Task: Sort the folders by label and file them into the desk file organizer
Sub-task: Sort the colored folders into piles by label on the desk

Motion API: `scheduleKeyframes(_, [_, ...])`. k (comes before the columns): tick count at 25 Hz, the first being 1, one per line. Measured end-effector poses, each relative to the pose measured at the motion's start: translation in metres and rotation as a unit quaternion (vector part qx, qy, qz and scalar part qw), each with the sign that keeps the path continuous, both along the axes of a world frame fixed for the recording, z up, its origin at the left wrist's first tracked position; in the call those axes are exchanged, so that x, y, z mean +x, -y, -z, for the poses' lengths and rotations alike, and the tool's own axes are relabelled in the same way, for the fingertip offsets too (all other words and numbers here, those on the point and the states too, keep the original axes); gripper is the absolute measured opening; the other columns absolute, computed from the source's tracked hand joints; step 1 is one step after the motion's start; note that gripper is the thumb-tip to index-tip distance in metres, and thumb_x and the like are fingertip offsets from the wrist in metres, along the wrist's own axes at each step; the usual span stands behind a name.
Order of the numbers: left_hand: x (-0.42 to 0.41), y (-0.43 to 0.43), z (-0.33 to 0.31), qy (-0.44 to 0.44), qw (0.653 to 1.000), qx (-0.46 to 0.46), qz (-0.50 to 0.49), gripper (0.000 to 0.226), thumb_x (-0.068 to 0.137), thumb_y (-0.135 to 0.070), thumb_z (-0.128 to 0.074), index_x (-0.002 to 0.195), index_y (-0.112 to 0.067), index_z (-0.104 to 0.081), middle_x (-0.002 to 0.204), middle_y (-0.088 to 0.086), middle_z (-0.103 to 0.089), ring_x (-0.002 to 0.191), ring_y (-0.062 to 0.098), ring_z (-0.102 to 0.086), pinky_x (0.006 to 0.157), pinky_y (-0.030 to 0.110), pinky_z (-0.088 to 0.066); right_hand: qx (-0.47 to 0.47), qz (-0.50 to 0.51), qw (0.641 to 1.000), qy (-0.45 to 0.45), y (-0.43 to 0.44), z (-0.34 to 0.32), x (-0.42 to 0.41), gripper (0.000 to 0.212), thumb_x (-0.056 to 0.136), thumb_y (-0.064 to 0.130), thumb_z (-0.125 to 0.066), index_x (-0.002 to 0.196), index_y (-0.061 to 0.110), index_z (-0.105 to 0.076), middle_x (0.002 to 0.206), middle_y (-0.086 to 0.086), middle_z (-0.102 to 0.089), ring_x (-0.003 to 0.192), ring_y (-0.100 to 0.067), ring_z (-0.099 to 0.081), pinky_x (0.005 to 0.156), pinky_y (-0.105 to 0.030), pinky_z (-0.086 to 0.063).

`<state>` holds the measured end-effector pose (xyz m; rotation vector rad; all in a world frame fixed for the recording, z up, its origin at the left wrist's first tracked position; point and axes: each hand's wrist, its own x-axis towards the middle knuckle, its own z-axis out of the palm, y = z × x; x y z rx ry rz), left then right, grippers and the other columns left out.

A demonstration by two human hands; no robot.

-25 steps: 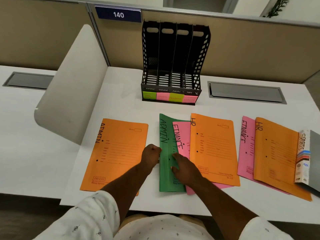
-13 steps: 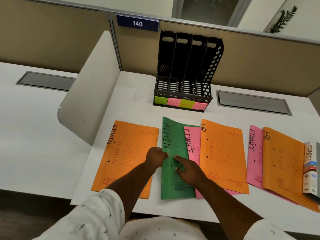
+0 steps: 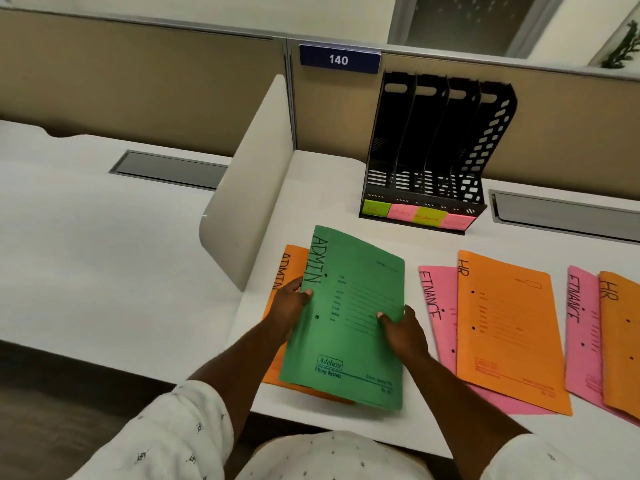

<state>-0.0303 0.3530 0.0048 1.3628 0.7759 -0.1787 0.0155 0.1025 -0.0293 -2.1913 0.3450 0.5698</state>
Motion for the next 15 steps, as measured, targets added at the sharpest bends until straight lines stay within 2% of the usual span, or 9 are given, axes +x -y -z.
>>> scheduleKeyframes(2, [-0.009,-0.014,0.003,-0.007,1.0,0.024,-0.018,0.038,0.1,-0.006,-0.054,0.133,-0.022,-0.064,0.12,0.003,-0.072,0.103,0.026,-0.072,0.097,0.046,-0.056,0.015,0.003,1.0,-0.027,-0.009,0.002,0.001,0.067,0.09,0.039,-0.071,0.144,0.012,-0.04,0.137,-0.01,-0.058,0.115,-0.031,-0.061,0.095,-0.039,-0.05])
scheduleKeyframes(5, [-0.022,-0.033,0.011,-0.032,0.987,0.16,-0.016,0.043,0.097,-0.006,-0.052,0.135,-0.023,-0.064,0.123,0.004,-0.072,0.1,0.024,-0.071,0.094,0.039,-0.057,0.045,-0.039,0.997,-0.053,-0.022,0.004,0.002,0.057,0.088,0.024,-0.074,0.137,0.013,-0.049,0.13,-0.009,-0.063,0.099,-0.021,-0.061,0.083,-0.03,-0.049])
scheduleKeyframes(7, [-0.028,-0.041,0.016,-0.064,0.964,0.257,0.012,0.047,0.097,-0.007,-0.05,0.141,-0.021,-0.058,0.131,0.006,-0.068,0.105,0.026,-0.068,0.092,0.032,-0.052,0.03,-0.079,0.995,-0.046,-0.032,0.005,0.0,0.048,0.086,0.019,-0.074,0.13,0.012,-0.055,0.127,-0.008,-0.066,0.101,-0.022,-0.063,0.082,-0.029,-0.048])
scheduleKeyframes(8, [-0.029,-0.044,0.019,-0.075,0.959,0.272,0.03,0.049,0.097,-0.008,-0.05,0.144,-0.019,-0.054,0.135,0.006,-0.065,0.107,0.027,-0.066,0.092,0.031,-0.051,0.017,-0.097,0.994,-0.036,-0.036,0.005,-0.002,0.045,0.086,0.018,-0.074,0.127,0.012,-0.057,0.126,-0.008,-0.066,0.104,-0.023,-0.064,0.083,-0.029,-0.048])
scheduleKeyframes(11, [-0.026,-0.043,0.025,-0.109,0.944,0.285,0.125,0.05,0.097,-0.011,-0.052,0.147,-0.014,-0.046,0.139,0.011,-0.059,0.117,0.032,-0.061,0.1,0.04,-0.05,-0.036,-0.168,0.985,-0.014,-0.042,0.003,-0.007,0.042,0.086,0.021,-0.069,0.125,0.011,-0.057,0.125,-0.011,-0.062,0.111,-0.027,-0.061,0.09,-0.034,-0.051])
scheduleKeyframes(13, [-0.022,-0.04,0.028,-0.136,0.916,0.326,0.192,0.057,0.097,-0.017,-0.055,0.151,-0.007,-0.038,0.15,0.016,-0.045,0.135,0.035,-0.046,0.11,0.047,-0.043,-0.108,-0.237,0.965,0.002,-0.038,0.003,-0.01,0.042,0.087,0.025,-0.064,0.124,0.008,-0.055,0.127,-0.015,-0.054,0.117,-0.031,-0.054,0.094,-0.037,-0.049])
scheduleKeyframes(15, [-0.018,-0.035,0.028,-0.144,0.886,0.377,0.23,0.066,0.097,-0.025,-0.056,0.155,-0.006,-0.03,0.159,0.016,-0.03,0.146,0.036,-0.029,0.115,0.055,-0.035,-0.148,-0.274,0.95,0.018,-0.028,0.005,-0.013,0.049,0.09,0.03,-0.061,0.13,0.005,-0.051,0.137,-0.016,-0.047,0.129,-0.033,-0.045,0.102,-0.039,-0.045])
